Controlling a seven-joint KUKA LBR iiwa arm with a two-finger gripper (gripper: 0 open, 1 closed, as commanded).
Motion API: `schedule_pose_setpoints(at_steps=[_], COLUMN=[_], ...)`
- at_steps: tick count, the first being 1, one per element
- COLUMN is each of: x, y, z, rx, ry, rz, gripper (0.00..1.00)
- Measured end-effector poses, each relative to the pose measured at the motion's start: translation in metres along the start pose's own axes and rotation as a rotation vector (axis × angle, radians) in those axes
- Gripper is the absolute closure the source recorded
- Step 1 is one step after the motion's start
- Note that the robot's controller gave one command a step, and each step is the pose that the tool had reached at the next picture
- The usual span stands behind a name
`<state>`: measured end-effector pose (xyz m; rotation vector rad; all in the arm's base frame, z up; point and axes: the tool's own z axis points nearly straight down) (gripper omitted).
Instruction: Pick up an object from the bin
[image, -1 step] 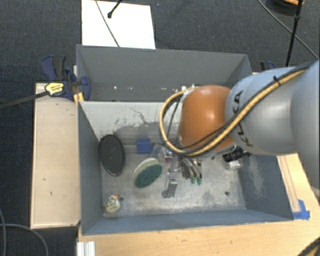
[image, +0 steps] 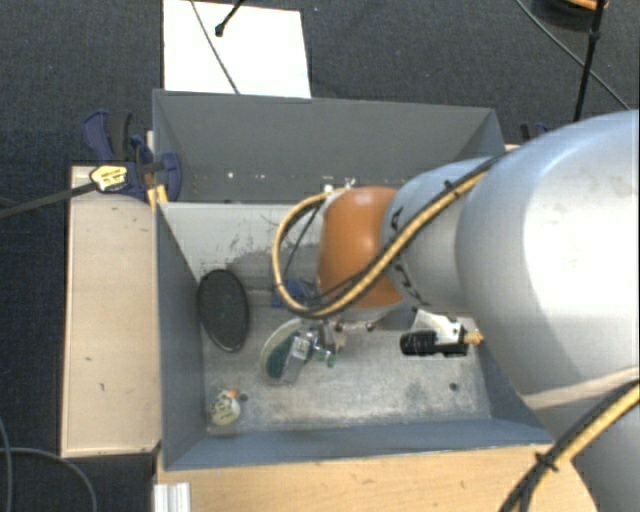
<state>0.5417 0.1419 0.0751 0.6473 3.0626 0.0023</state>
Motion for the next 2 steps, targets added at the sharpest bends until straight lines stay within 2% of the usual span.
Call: schedule_pose_setpoints(at_steps=[1, 2], x=[-0.002, 0.001], y=[0.001, -0.005], z=[-0.003, -0.18], rx=[-0.004, -0.002], ry=[-0.006, 0.003], rz=[0.001, 0.02], gripper=[1.0, 1.0])
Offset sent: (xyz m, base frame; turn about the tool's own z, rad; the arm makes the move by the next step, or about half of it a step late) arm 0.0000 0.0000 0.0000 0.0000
